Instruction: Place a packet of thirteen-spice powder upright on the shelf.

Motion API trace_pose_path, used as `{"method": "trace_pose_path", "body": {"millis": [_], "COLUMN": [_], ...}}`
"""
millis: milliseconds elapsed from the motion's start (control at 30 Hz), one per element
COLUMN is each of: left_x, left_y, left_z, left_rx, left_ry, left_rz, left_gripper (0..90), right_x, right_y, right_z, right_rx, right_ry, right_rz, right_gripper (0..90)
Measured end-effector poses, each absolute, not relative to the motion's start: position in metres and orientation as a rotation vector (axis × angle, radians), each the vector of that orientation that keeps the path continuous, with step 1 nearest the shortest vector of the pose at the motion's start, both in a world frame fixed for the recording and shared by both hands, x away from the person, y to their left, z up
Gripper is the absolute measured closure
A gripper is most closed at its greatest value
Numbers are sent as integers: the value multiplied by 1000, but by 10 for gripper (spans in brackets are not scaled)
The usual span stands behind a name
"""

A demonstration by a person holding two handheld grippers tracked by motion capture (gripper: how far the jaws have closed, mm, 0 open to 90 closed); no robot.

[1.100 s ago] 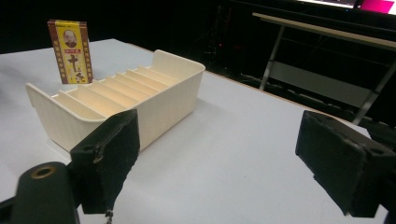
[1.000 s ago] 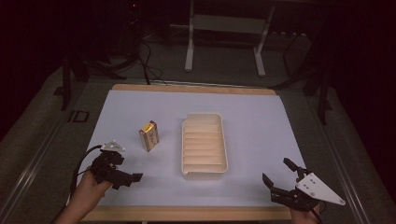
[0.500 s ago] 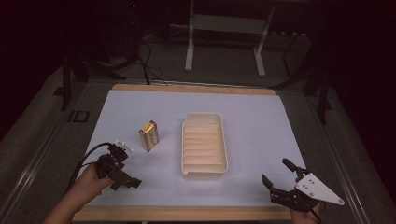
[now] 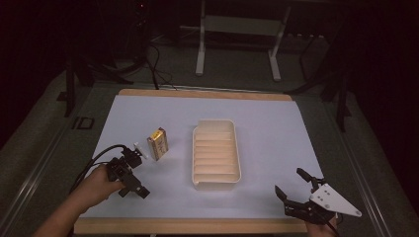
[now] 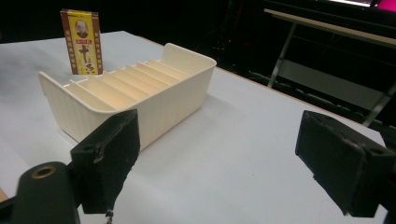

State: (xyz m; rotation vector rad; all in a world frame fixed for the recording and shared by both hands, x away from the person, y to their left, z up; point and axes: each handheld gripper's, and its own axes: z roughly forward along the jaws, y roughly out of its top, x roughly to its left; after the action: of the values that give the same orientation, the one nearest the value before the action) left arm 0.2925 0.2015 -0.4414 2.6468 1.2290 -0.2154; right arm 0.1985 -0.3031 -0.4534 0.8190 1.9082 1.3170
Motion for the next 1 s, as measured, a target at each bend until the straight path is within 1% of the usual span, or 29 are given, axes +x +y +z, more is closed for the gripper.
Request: {"method": "trace_pose_path", "body": {"millis": [133,267,333,367,400,500,567,600,700,1000], "left_x": [297,304,306,311,314,320,320,328,334,354], "left_y": [197,193,193,190,189,184,184,180,176,174], "left_z": [-433,-425,-423,-419,-416,-406,-406,-396,-386,-366], "left_rx": [2666,2685,2682,2666,2660,2675,2675,2667,2682,2663], "left_ry": [1238,1210,1203,1188,1186,1149,1149,1139,1113,1134], "left_rz": [-211,-275,-293,-331,-340,-330,-330,-312,-286,-228], "left_gripper": [0,0,0,0,0,0,0,0,0,0], "right_x": [198,198,198,198,198,198,198,198,198,198], "right_y": [-303,-301,-301,-300,-300,-300,-300,-300,-301,-300], "right_z": [-453,-454,-454,-454,-454,-454,-454,-454,-454,-454], "right_rx": [811,795,788,787,786,783,783,785,786,773], "right_ry": [1915,1926,1930,1932,1934,1935,1936,1936,1937,1940], "right_rz": [1318,1315,1316,1317,1315,1316,1315,1317,1323,1325], "right_gripper": [139,139,139,139,138,139,139,138,138,138]}}
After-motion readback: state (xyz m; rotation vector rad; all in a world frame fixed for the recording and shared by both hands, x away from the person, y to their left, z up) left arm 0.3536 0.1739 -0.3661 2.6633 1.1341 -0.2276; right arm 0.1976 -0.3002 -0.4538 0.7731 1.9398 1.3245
